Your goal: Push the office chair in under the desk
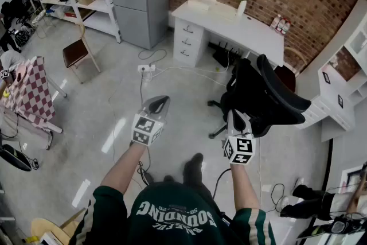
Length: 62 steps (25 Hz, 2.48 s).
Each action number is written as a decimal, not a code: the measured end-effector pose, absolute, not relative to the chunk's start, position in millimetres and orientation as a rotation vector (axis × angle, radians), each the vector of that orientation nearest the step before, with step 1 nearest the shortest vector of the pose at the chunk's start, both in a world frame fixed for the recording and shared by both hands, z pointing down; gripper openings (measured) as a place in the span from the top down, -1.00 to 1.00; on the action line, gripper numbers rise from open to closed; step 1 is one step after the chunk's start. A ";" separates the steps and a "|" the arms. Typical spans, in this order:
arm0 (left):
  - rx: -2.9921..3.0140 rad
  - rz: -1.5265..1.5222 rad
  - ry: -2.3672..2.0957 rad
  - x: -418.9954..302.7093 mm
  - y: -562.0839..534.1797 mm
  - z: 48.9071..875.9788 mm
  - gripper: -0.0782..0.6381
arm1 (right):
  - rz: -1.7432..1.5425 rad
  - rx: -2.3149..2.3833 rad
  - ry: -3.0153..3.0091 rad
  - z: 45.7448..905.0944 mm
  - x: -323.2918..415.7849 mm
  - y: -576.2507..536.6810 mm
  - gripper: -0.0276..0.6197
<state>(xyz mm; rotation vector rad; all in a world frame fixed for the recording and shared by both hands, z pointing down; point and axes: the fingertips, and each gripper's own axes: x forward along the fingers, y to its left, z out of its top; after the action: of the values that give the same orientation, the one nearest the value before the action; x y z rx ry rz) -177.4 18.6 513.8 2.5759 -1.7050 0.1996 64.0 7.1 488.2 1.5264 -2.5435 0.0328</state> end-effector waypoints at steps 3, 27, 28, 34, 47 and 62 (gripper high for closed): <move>2.573 0.201 -1.702 -176.4 18.4 515.2 0.75 | 0.043 1.533 -2.555 487.9 65.9 6.9 0.91; 2.683 0.251 -1.498 -110.4 -29.0 531.1 0.75 | 0.102 1.721 -2.430 501.3 135.1 -6.8 0.91; 2.690 0.253 -1.486 -105.3 -33.6 531.6 0.75 | 0.104 1.733 -2.422 502.4 140.8 -8.4 0.91; 2.735 0.251 -1.406 -68.7 -61.9 533.8 0.75 | 0.133 1.781 -2.367 511.1 176.7 -20.4 0.91; 2.771 0.283 -1.282 -7.4 -140.6 542.0 0.64 | 0.180 1.857 -2.278 527.7 235.2 -58.7 0.91; 2.910 0.362 -1.076 71.0 -181.9 545.3 0.54 | 0.177 2.071 -2.073 526.2 333.5 -41.6 0.91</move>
<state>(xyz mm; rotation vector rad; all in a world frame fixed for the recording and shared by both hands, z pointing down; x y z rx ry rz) 71.0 -181.9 545.3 2.9099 -1.0756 0.3621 333.5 -41.6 526.2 2.0714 -2.0725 0.1773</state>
